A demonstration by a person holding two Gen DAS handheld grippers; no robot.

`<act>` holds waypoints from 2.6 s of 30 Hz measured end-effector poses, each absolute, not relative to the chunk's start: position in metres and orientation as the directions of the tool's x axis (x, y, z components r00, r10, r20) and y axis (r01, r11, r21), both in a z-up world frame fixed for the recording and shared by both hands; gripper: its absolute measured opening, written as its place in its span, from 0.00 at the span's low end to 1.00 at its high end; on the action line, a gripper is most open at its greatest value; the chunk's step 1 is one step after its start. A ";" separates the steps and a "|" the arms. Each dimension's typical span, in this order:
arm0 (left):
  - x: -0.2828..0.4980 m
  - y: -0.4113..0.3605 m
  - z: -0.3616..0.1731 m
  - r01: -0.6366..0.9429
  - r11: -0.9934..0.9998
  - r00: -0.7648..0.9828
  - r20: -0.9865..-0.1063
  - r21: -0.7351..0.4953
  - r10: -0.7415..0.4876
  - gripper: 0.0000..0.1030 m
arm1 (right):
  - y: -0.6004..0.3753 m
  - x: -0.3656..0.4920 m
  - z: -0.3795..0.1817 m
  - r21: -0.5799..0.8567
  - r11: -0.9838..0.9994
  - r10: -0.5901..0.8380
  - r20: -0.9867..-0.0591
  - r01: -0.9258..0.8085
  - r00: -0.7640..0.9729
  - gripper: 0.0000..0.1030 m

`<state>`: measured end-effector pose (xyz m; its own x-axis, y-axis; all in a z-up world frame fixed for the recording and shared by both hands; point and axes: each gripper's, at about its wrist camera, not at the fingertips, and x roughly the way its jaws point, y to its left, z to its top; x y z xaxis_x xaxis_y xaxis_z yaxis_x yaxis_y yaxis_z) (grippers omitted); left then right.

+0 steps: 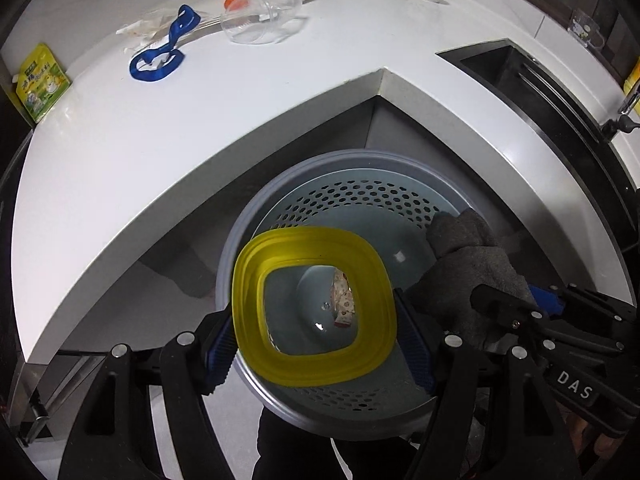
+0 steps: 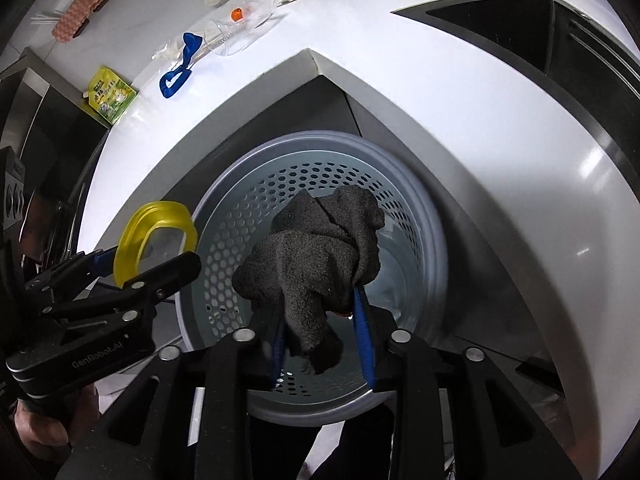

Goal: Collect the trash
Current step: 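Carry the yellow lid and grey cloth over the wastebasket and release both, then grasp the blue lanyard with the left tool while the right tool grasps the clear cup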

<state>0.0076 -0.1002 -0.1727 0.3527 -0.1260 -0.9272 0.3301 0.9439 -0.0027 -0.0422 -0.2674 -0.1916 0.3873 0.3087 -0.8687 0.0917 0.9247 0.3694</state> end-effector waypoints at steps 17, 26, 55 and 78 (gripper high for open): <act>0.004 -0.088 -0.143 0.270 0.963 0.398 -0.911 0.006 -0.106 0.75 | -0.275 -0.053 -0.162 0.354 0.932 0.291 -0.857 0.075 0.426 0.54; 0.013 -0.072 -0.092 0.194 0.981 0.505 -0.858 0.005 -0.095 0.81 | -0.274 -0.043 -0.128 0.347 0.938 0.294 -0.829 0.024 0.475 0.54; 0.227 0.039 -0.074 0.170 0.984 0.622 -0.781 0.057 -0.063 0.87 | -0.197 0.156 -0.100 0.236 0.962 0.099 -0.771 0.137 0.628 0.58; 0.290 0.048 -0.130 0.236 0.972 0.551 -0.824 0.007 -0.128 0.87 | -0.155 0.246 -0.155 0.094 0.972 -0.053 -0.804 0.214 0.592 0.57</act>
<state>0.2898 0.0479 -0.1297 0.5513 -0.1281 -0.8244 0.2364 0.9716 0.0070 0.2463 -0.1554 -0.1555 0.5919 -0.0526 -0.8043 0.2142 0.9723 0.0940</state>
